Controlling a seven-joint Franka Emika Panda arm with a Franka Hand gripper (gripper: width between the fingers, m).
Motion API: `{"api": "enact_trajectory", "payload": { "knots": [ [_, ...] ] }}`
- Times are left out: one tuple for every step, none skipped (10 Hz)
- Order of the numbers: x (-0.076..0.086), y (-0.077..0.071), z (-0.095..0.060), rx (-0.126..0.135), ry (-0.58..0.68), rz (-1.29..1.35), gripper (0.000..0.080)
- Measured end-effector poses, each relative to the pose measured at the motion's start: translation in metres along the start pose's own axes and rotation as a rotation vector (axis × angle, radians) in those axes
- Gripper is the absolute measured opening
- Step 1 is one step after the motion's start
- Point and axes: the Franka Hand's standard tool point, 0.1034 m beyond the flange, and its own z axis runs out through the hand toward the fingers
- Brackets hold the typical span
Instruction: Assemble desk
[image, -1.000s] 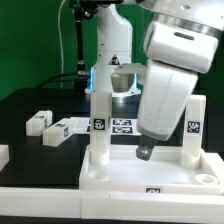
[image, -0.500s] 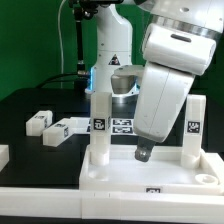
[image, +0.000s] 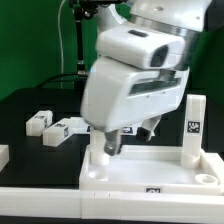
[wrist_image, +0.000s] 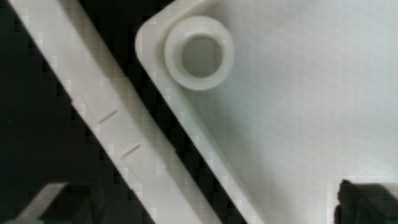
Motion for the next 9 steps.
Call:
{"api": "enact_trajectory", "payload": {
  "knots": [
    [0.002,-0.002,-0.001,0.000,0.001,0.061,0.0649],
    [0.003,-0.002,-0.001,0.000,0.002,0.100,0.0649],
    [0.003,-0.002,-0.001,0.001,0.002,0.170,0.0649],
    [0.003,-0.002,-0.001,0.001,0.002,0.218,0.0649],
    [-0.001,-0.003,0.001,0.024,0.001,0.307,0.0649],
    [-0.026,0.006,0.006,0.113,-0.014,0.461,0.0649],
    [-0.044,0.018,0.010,0.125,-0.029,0.532,0.0649],
    [-0.055,0.024,0.014,0.152,-0.025,0.634,0.0649],
    [-0.069,0.032,0.018,0.172,-0.031,0.750,0.0649]
  ]
}}
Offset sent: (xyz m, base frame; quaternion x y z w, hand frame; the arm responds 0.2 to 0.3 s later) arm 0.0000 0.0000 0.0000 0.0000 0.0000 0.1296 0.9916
